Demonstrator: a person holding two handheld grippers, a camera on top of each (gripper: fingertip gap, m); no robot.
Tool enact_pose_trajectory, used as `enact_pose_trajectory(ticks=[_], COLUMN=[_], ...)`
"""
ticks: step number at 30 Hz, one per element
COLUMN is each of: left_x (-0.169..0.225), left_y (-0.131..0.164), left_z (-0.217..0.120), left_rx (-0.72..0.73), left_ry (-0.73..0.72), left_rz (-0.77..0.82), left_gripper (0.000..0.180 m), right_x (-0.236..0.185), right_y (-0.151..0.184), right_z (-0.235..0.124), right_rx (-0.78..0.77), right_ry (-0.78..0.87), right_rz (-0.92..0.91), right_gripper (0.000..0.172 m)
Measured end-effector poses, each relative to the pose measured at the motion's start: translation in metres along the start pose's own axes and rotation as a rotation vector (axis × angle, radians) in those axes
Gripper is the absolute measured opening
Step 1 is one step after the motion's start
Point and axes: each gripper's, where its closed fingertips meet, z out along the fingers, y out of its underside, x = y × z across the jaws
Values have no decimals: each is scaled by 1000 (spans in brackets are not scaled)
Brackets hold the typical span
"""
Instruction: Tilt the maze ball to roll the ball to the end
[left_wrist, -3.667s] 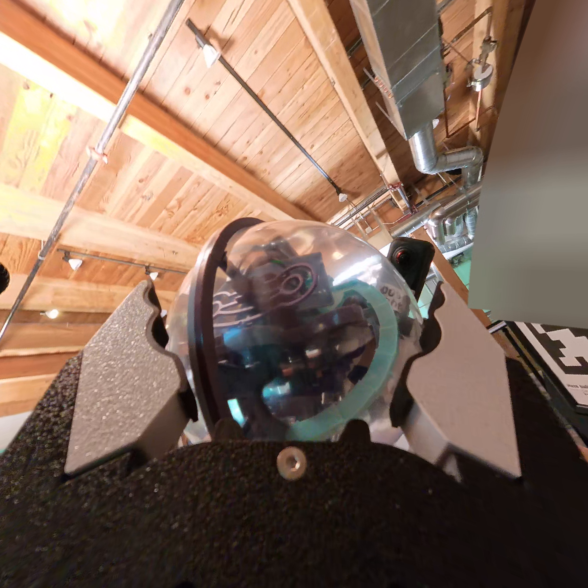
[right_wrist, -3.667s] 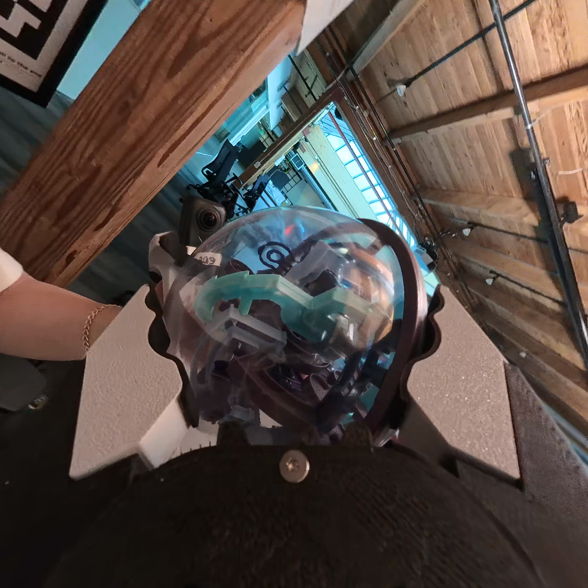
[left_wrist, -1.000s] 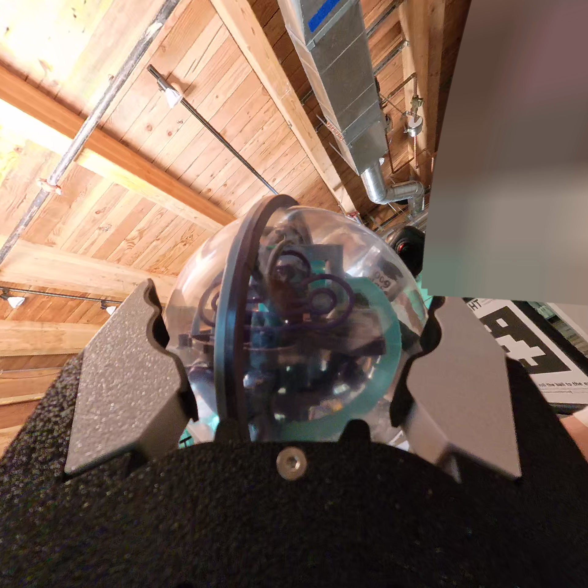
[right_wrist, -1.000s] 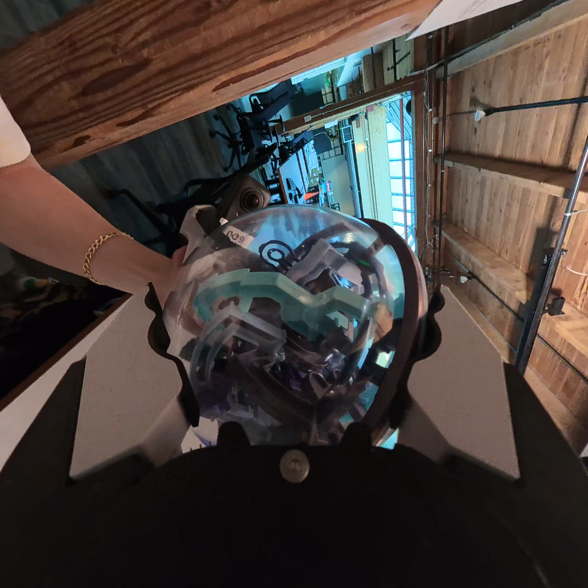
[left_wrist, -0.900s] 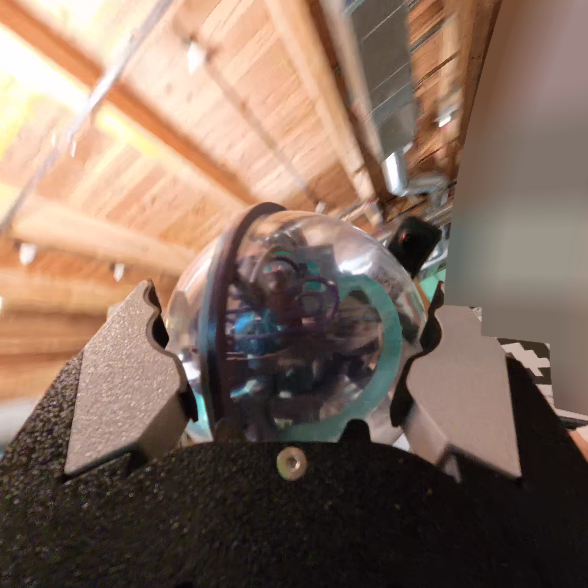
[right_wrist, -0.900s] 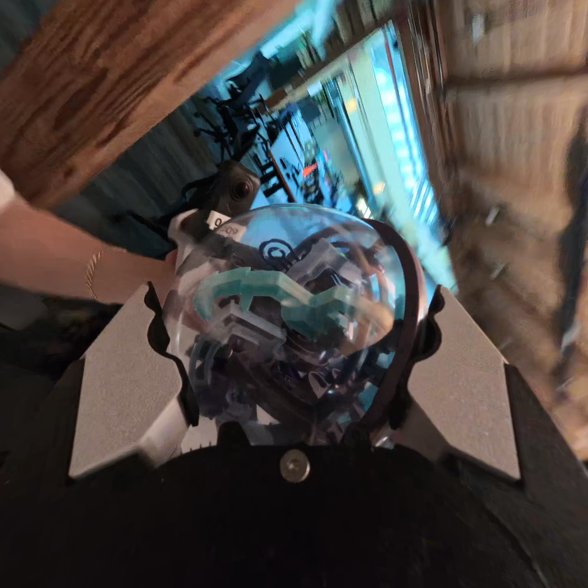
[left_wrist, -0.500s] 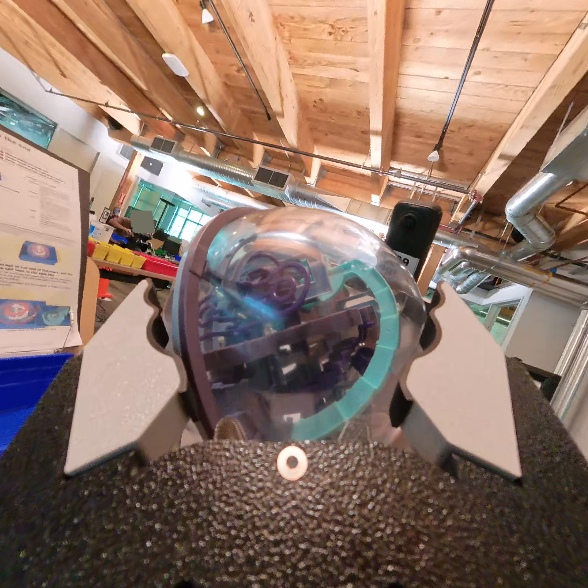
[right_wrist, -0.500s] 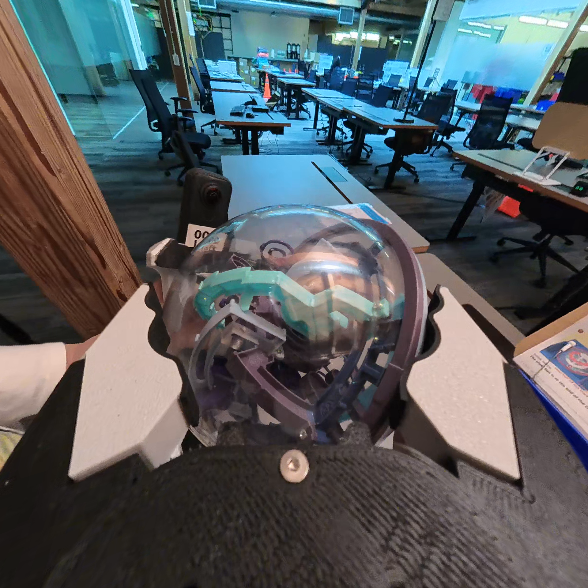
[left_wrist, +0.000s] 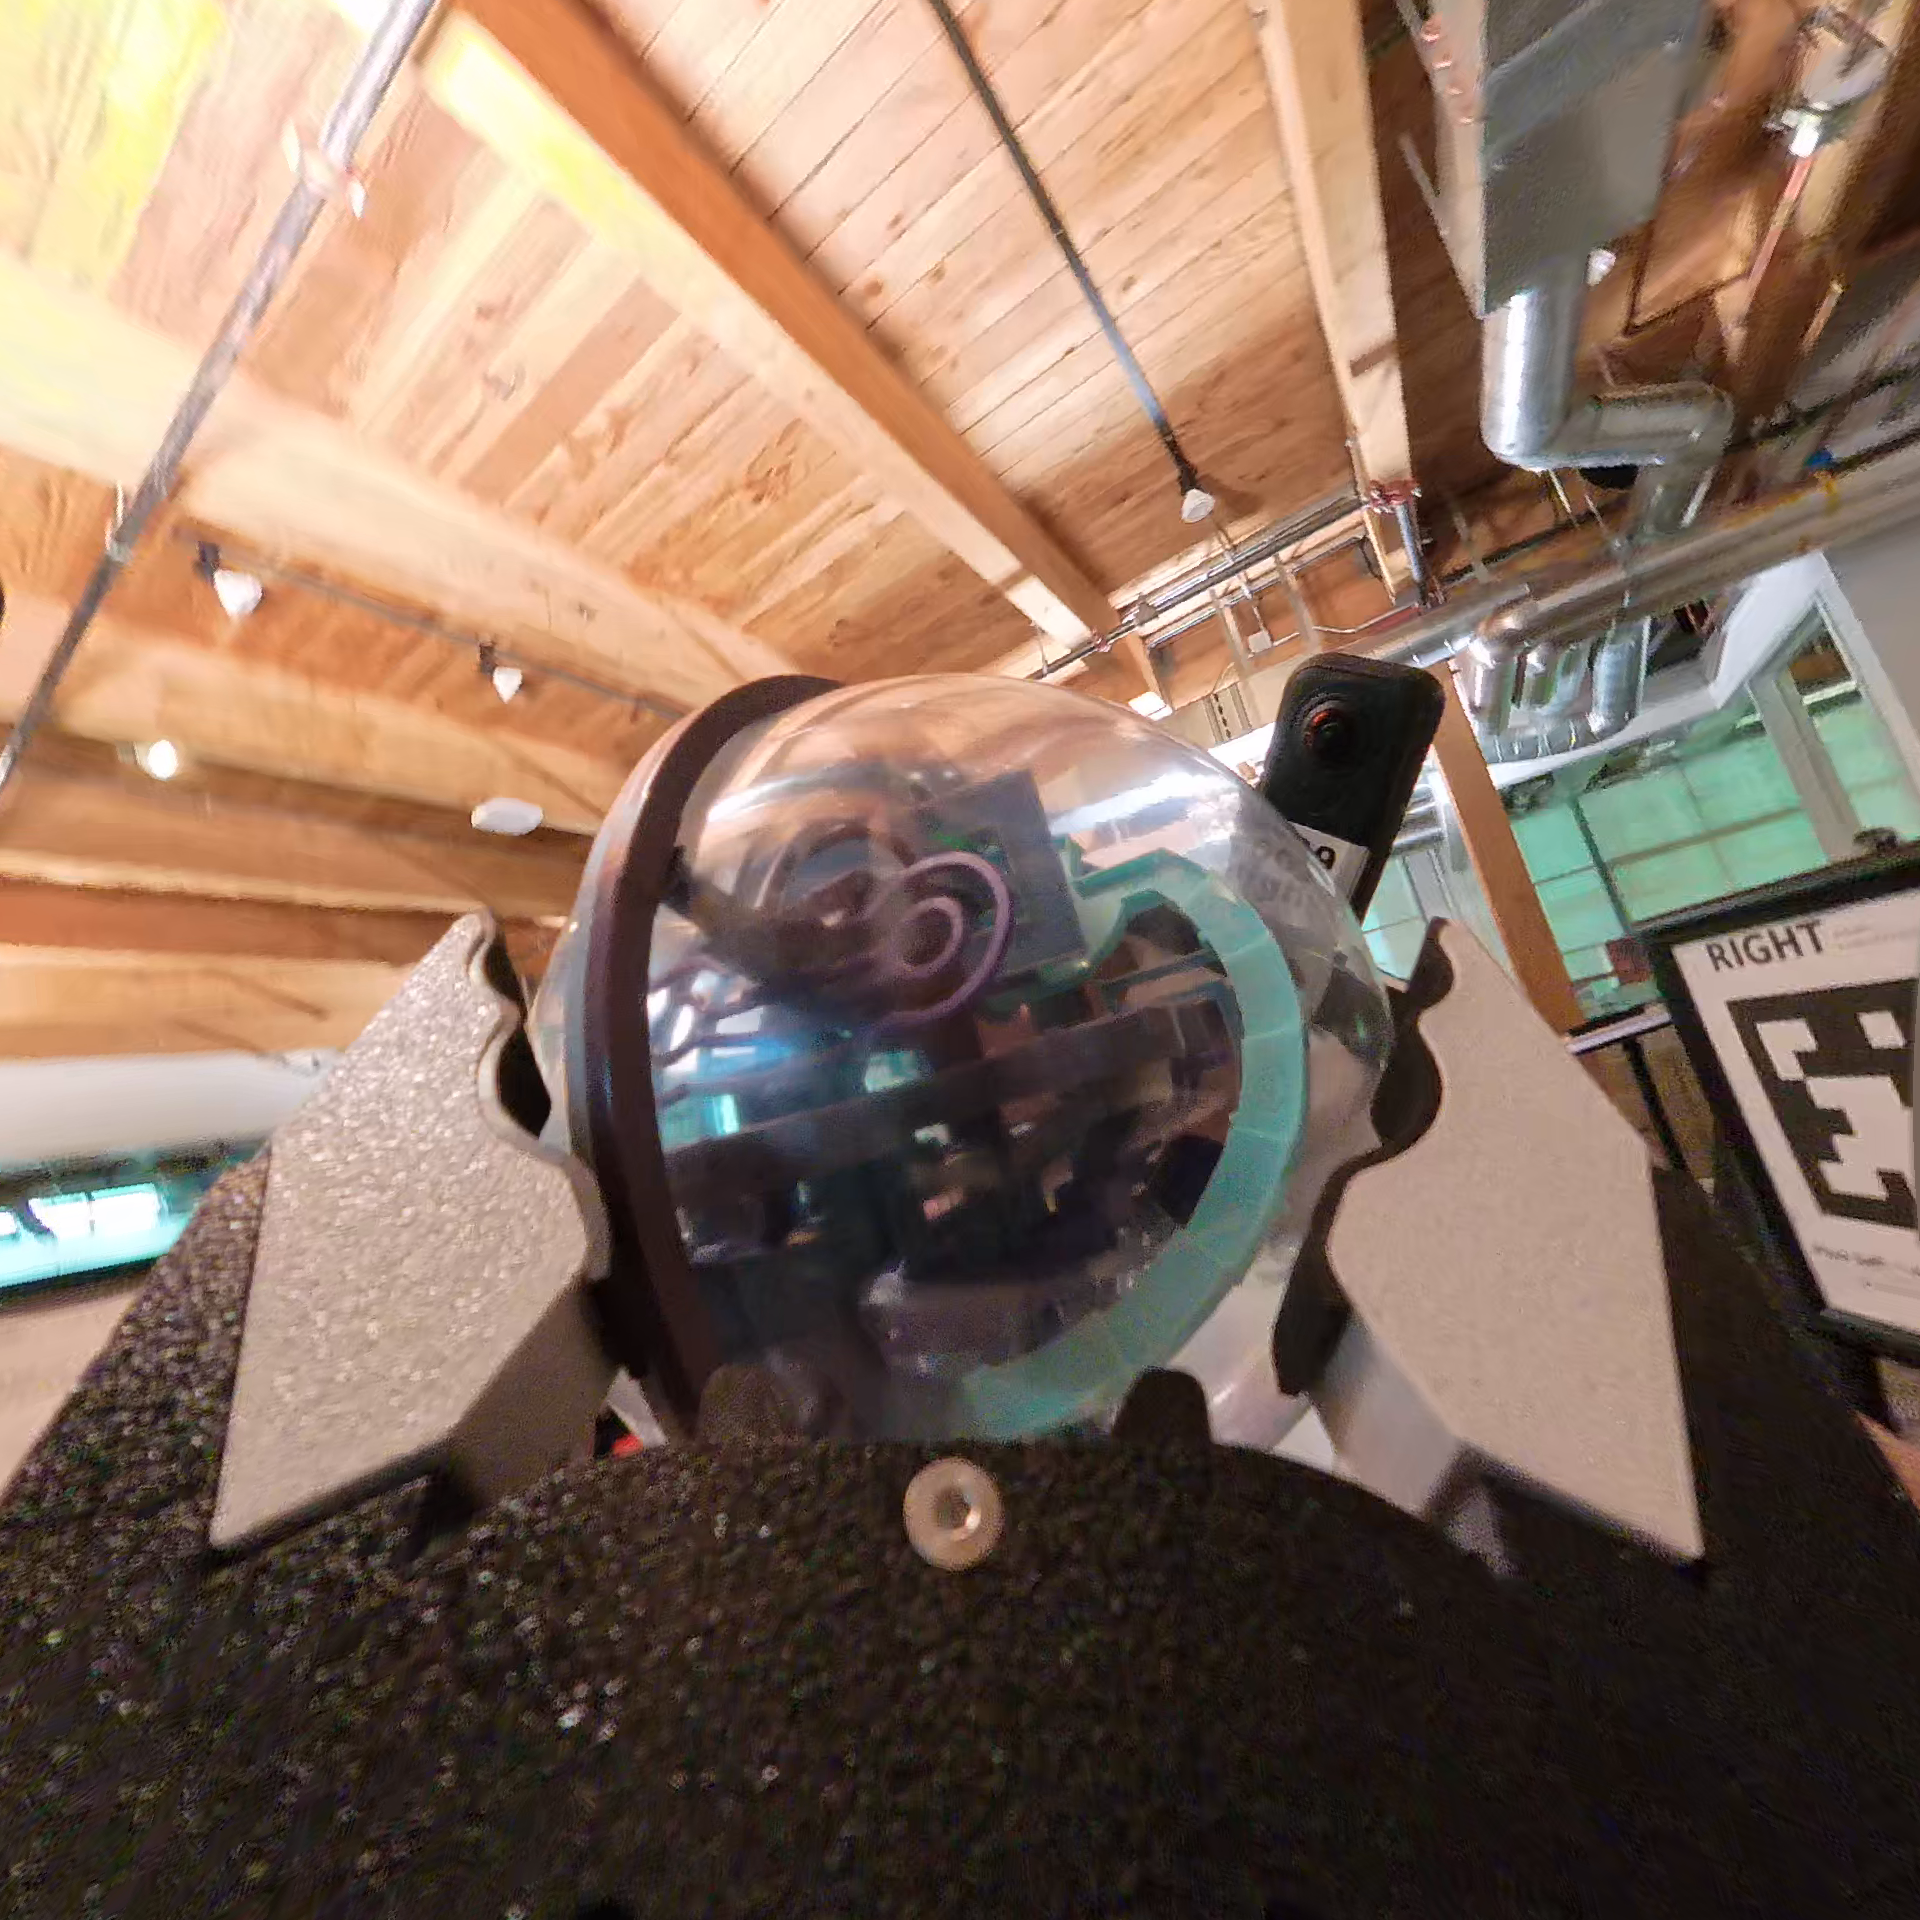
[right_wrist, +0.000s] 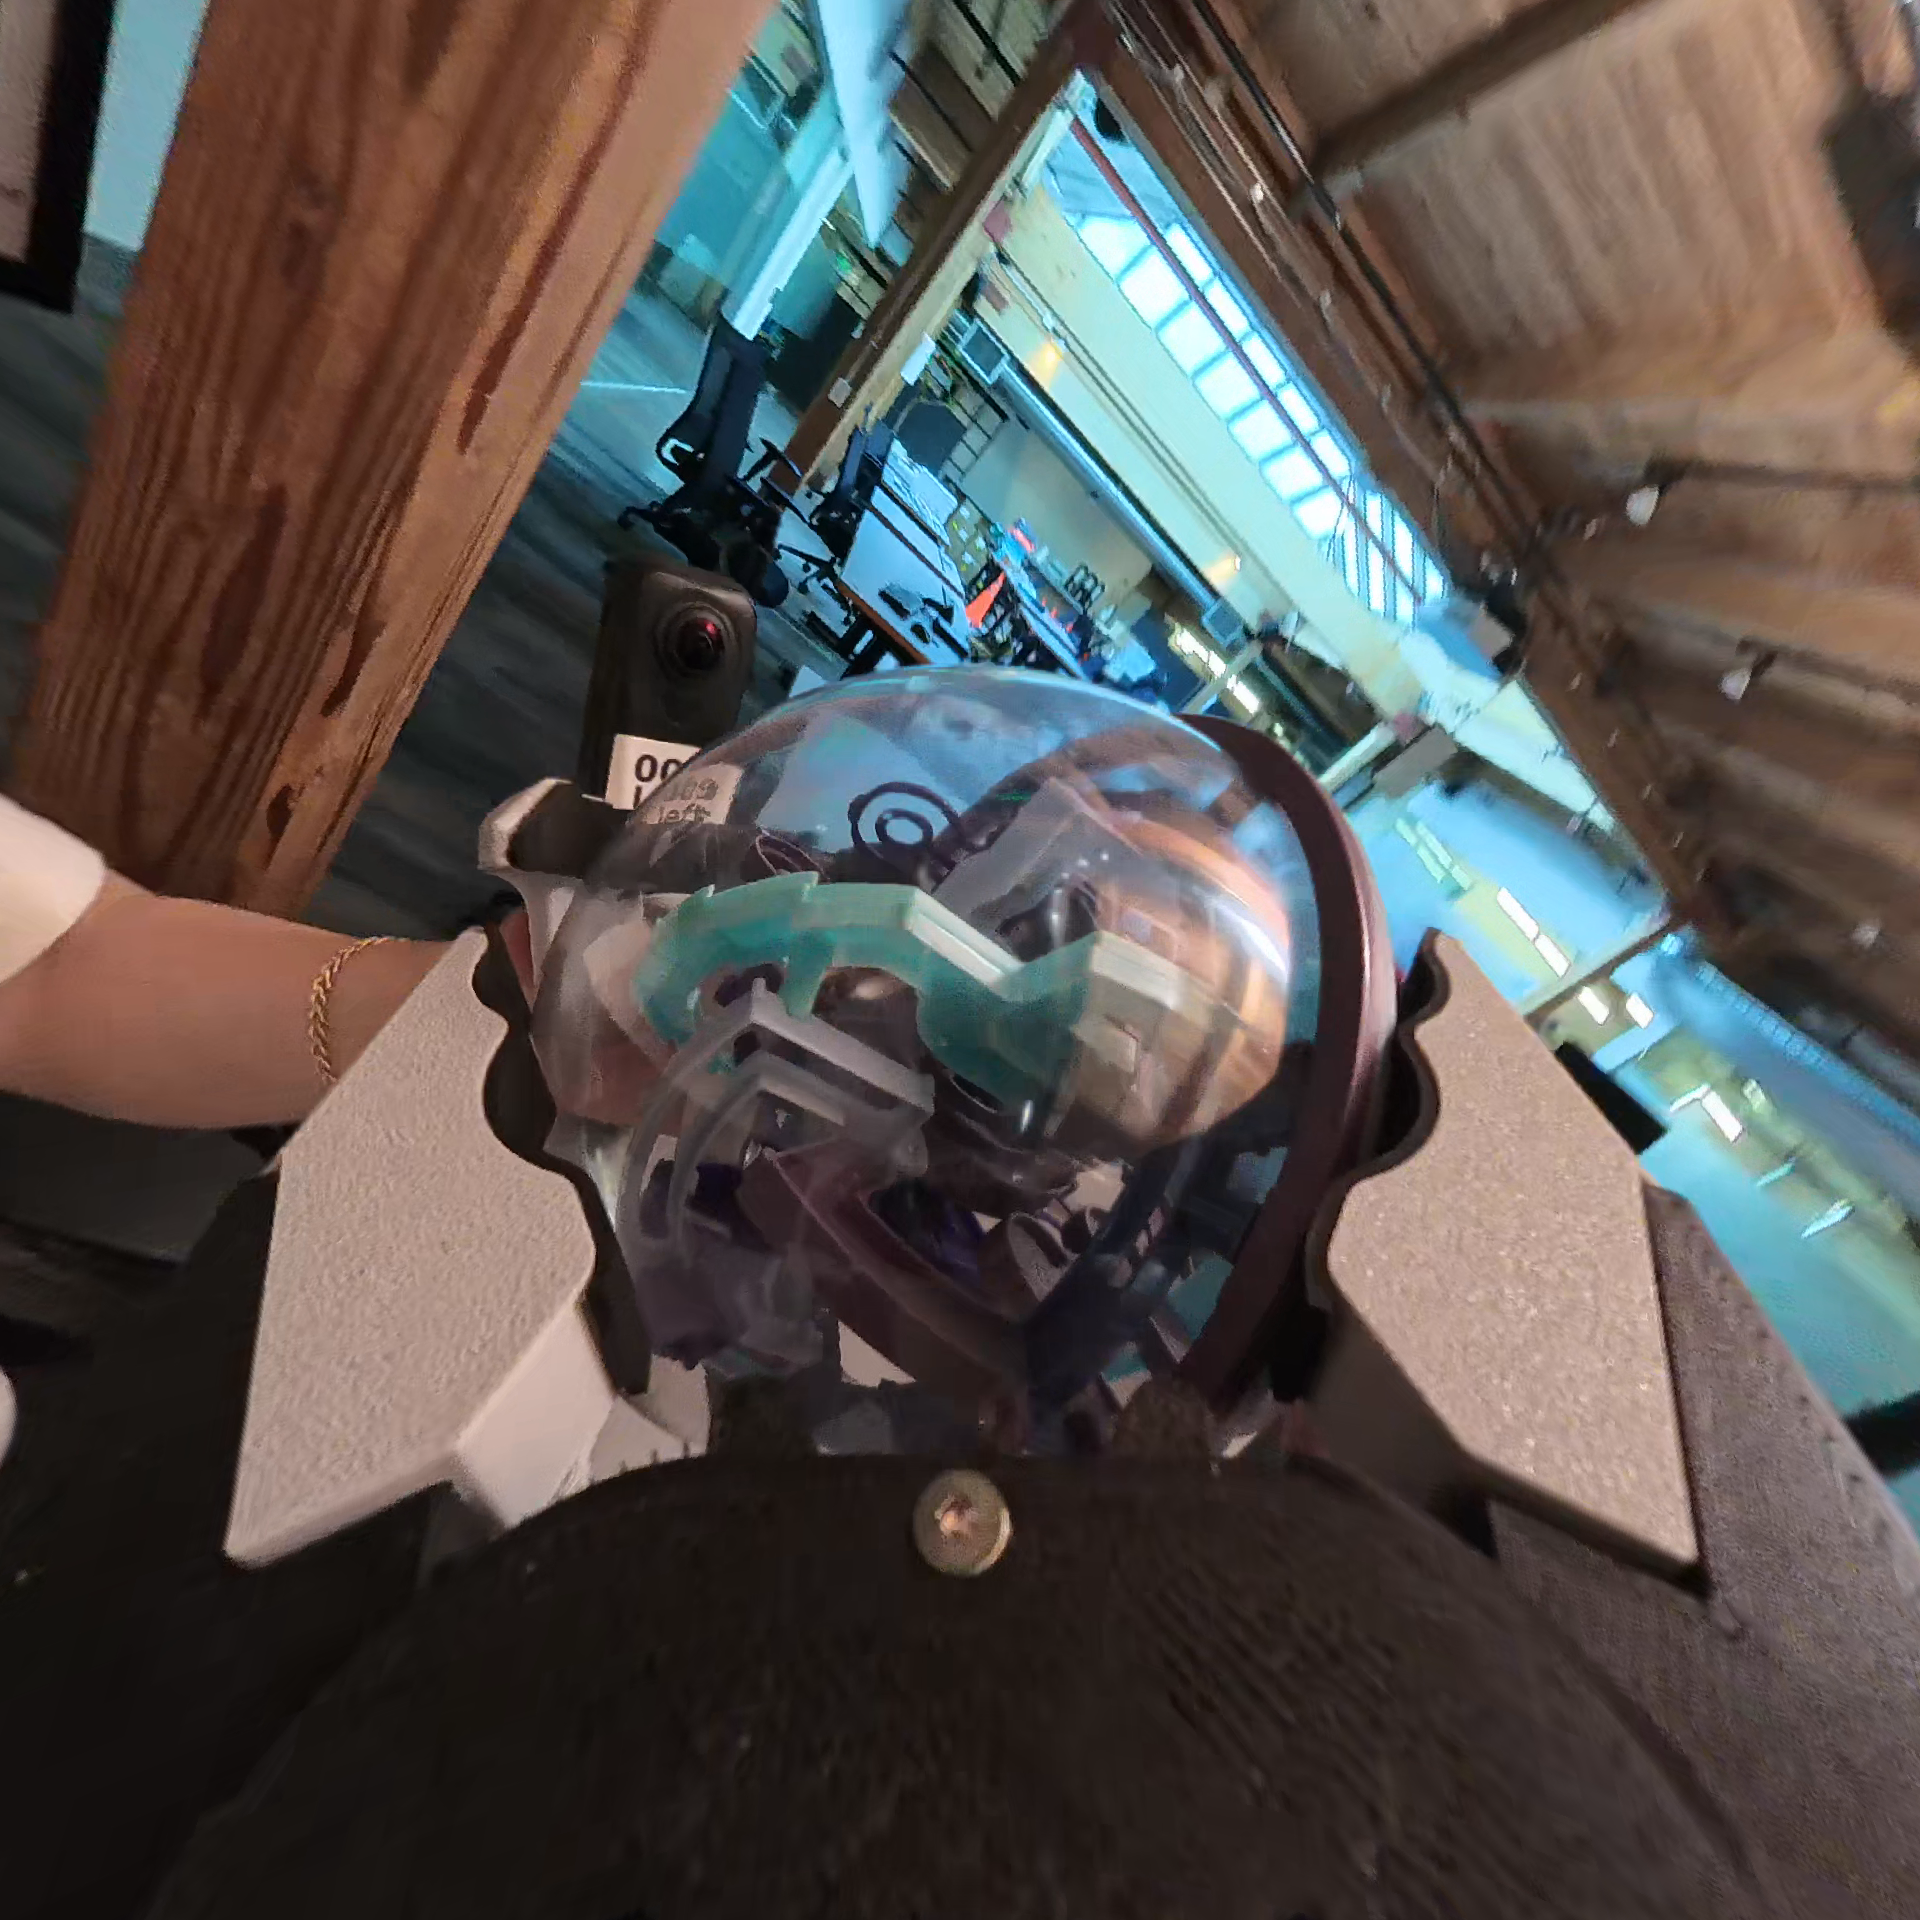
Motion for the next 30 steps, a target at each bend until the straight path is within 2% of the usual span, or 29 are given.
enact_pose_trajectory(ticks=[6,16,18,19,20,22,23,25,30], left_x=[29,37,32,22,6,-38,-52,-65,-72], left_y=[-27,-39,-34,-25,-11,37,62,93,120], left_z=[0,2,5,8,11,5,-2,-15,-33], left_rx=[91,121,75,3,-86,-306,-397,-464,-459], left_ry=[62,72,42,4,-61,-246,-295,-310,-354], left_rz=[185,221,160,82,-76,-502,-658,-778,-768], left_gripper=[157,157,157,157,156,157,157,157,156], right_x=[-19,-23,-15,-5,10,34,39,38,30], right_y=[-31,-44,-39,-29,-11,47,74,106,137], right_z=[-4,-4,-3,-2,-1,4,5,5,7], right_rx=[60,59,14,-31,-82,-212,-245,-257,-249], right_ry=[-41,-54,-27,1,32,95,122,153,116], right_rz=[-196,-234,-114,25,232,736,892,992,1007], right_gripper=[158,158,158,158,158,157,157,157,157])
